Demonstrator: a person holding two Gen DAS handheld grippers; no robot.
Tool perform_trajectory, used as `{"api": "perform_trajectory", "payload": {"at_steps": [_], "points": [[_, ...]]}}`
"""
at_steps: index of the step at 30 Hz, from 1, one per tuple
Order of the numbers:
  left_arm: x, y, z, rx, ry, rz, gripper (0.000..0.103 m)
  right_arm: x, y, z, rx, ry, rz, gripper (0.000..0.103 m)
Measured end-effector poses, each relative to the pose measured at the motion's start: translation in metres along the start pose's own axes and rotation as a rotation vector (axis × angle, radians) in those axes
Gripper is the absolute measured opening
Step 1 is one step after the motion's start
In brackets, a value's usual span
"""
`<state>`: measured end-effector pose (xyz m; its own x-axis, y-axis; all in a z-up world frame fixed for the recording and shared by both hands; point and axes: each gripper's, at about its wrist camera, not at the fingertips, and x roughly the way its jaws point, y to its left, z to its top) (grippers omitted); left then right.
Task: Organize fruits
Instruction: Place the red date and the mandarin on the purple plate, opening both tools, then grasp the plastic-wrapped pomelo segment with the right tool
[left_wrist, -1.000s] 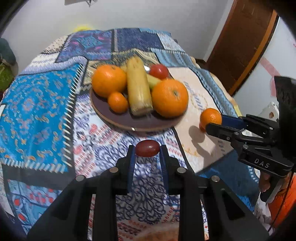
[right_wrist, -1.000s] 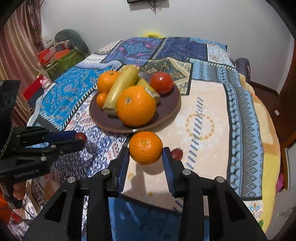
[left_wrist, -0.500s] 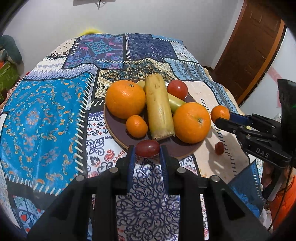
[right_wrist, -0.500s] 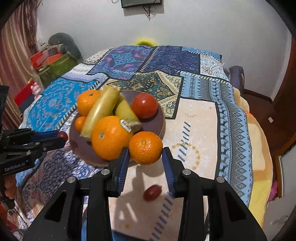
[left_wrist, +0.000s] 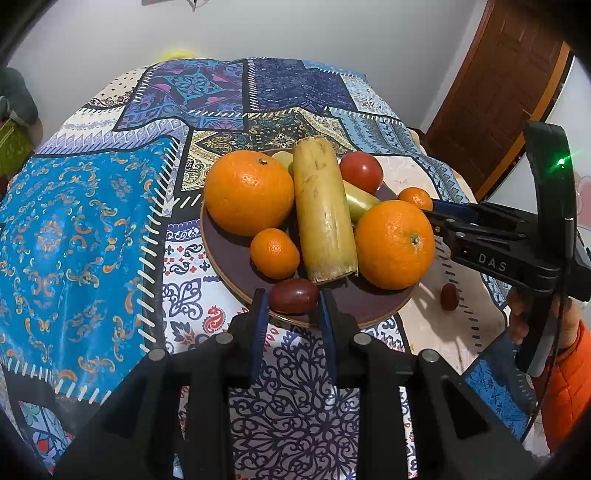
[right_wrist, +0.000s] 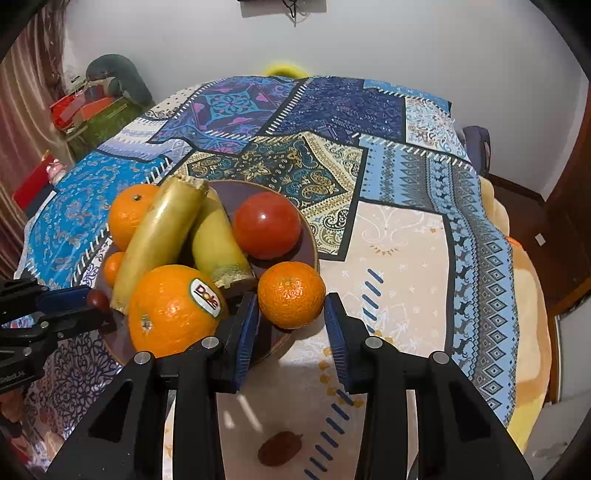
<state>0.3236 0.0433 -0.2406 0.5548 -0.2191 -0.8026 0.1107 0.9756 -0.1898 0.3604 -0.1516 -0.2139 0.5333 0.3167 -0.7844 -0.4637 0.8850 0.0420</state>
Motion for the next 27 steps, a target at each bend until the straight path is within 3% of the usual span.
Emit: {"api": "perform_trajectory", "payload": {"at_steps": [3, 11, 21, 27], "points": [[-0.001, 0.0, 0.0, -0.005, 0.006, -0.003, 0.034, 0.0, 0.002, 0.0, -0.007, 0.005, -0.006, 0.034], [-0.023, -0.003, -0.009, -0.012, -0.005, 0.023, 0.035, -0.021, 0.005, -0.003, -0.016, -0.005, -0.011, 0.039], [-0.097, -0.014, -0.029, -0.011, -0.101, 0.067, 0.035, -0.085, 0.032, -0.027, -0.028, -0.051, 0.051, 0.039], [-0.141, -0.019, -0.05, -0.012, -0.154, 0.094, 0.038, -0.115, 0.068, -0.048, -0.086, -0.07, 0.082, 0.046]]}}
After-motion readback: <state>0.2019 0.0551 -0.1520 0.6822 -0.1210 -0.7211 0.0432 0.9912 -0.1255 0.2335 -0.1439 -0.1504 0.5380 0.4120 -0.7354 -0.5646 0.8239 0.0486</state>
